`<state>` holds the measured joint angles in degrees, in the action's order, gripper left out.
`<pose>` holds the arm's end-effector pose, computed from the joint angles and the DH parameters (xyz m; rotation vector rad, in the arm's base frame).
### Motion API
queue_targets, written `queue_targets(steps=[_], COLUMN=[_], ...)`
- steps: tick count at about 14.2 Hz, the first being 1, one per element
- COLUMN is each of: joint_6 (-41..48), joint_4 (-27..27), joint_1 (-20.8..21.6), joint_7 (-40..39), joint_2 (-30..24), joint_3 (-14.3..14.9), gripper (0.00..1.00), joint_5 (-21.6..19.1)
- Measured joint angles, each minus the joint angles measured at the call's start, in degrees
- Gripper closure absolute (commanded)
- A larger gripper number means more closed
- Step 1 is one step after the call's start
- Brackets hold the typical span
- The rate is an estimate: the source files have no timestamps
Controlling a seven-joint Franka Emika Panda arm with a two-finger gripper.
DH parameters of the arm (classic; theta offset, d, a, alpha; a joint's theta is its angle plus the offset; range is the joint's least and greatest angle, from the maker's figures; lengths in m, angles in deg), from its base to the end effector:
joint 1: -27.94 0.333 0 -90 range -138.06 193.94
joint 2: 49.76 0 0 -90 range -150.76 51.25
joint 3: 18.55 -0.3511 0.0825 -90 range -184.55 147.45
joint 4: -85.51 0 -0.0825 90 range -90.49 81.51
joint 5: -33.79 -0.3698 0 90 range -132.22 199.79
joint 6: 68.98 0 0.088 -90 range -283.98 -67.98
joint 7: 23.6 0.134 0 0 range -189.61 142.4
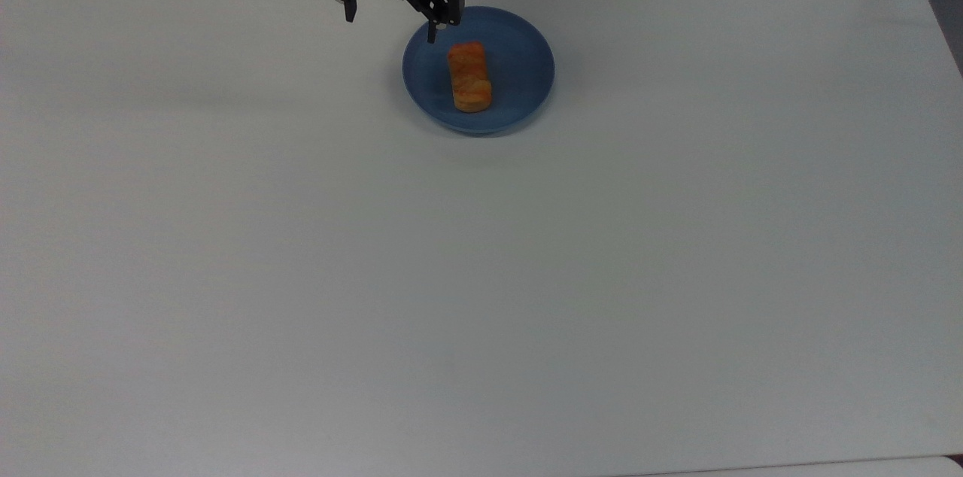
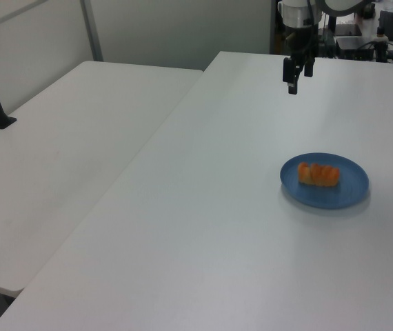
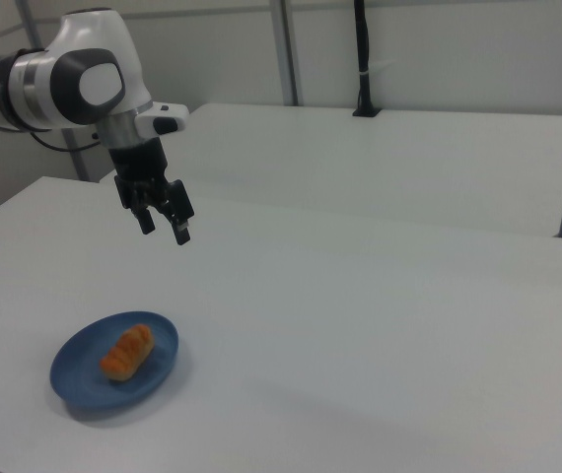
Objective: Put the bread on the table
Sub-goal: 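Lower the open gripper over the orange bread roll on the blue plate, then close the gripper on the bread roll and lift it off the plate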
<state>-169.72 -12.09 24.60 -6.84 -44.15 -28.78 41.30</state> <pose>0.5755 0.0504 0.5341 3.0165 -0.2200 -0.0268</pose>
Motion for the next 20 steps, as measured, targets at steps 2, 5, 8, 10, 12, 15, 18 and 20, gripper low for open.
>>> queue_targets(steps=[2, 5, 8, 10, 12, 15, 18, 20], joint_6=[0.0, 0.14, 0.26, 0.56, 0.91, -5.64, -15.14, -18.37], joint_4=[-0.14, -0.78, -2.68, -5.83, -9.86, -17.45, -25.23, -27.7], joint_1=[0.01, 0.01, 0.05, 0.21, 0.53, 0.92, 1.27, 1.3], joint_7=[0.0, -0.03, -1.04, -4.0, -8.86, -11.79, -11.76, -11.76], joint_2=[-0.15, -0.94, -2.15, -3.54, -4.87, -5.13, -4.73, -4.1], joint_3=[0.0, -0.02, -0.11, -0.21, -0.28, -1.76, -4.63, -5.26], gripper=[0.0, 0.0, 0.0, 0.0, 0.0, 0.0, 0.04, 0.09], joint_5=[0.0, 0.0, -0.69, -3.68, -7.59, -9.63, -9.64, -9.64])
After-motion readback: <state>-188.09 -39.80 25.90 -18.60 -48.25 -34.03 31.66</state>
